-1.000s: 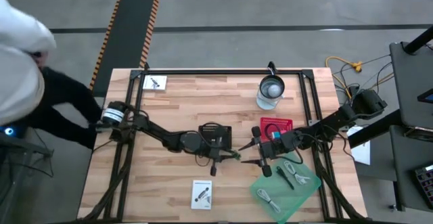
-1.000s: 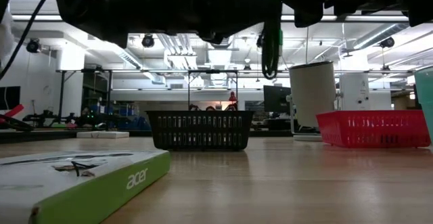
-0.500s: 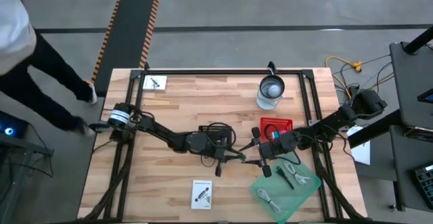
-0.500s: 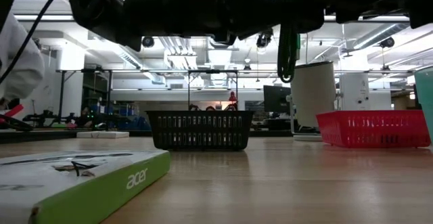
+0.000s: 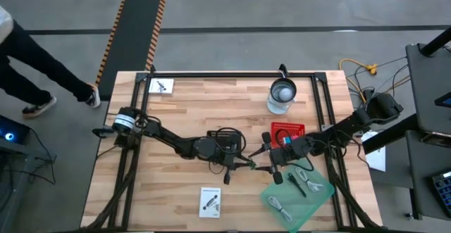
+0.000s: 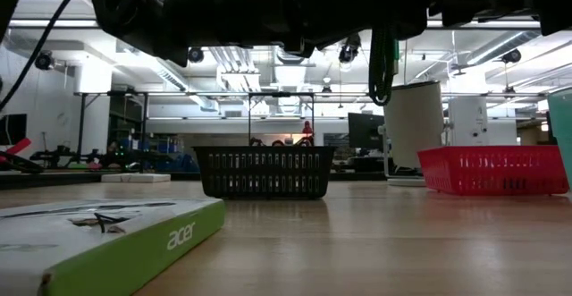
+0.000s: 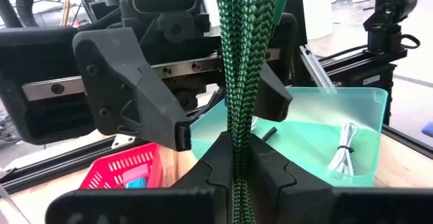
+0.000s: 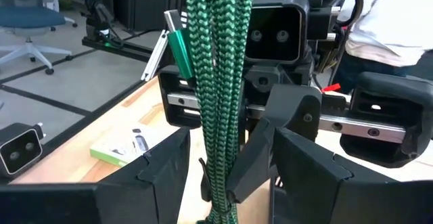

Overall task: Pick and place items into bin
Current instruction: Put the green charger cable into the blue bin

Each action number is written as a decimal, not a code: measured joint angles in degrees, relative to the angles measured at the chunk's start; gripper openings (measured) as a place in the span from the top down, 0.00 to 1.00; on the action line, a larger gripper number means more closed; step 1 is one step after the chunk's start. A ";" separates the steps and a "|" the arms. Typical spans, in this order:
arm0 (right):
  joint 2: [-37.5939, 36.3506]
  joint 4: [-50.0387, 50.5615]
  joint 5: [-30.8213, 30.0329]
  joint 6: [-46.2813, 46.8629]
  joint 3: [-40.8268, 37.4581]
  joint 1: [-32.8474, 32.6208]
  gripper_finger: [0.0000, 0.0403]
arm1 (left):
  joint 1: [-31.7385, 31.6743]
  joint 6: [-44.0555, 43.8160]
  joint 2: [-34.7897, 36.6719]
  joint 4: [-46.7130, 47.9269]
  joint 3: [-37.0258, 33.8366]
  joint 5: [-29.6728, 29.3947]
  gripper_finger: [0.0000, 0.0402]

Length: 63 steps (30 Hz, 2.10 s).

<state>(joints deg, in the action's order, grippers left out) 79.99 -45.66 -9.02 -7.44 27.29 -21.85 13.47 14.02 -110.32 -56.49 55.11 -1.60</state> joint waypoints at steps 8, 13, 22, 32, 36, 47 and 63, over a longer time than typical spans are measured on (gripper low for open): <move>0.00 0.23 0.00 0.21 0.00 0.00 0.53 | 0.00 -0.07 0.00 0.02 0.05 0.29 0.98; 0.00 0.24 0.00 0.08 0.00 0.00 0.58 | 0.00 -0.09 0.07 0.02 0.08 1.36 0.98; 0.00 0.38 0.07 -0.02 0.02 0.00 0.72 | 0.00 -0.11 0.09 0.03 0.09 1.35 0.98; 0.02 0.45 0.24 -0.07 0.02 -0.02 0.86 | -0.02 -0.13 0.09 0.00 0.02 1.31 0.98; 0.02 0.45 0.19 -0.26 0.02 -0.02 0.90 | -0.02 -0.11 0.09 0.00 0.00 1.31 0.98; 0.02 0.40 0.06 -0.24 0.02 -0.02 0.93 | -0.02 -0.26 0.11 0.00 0.04 1.27 0.96; 0.04 0.38 -0.25 -0.21 0.04 0.04 0.94 | -0.54 -7.67 0.26 0.67 -0.34 -0.76 0.66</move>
<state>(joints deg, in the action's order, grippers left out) 80.03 -45.28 -9.26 -7.66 27.33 -21.80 12.93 6.35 -110.06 -55.82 54.78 -2.37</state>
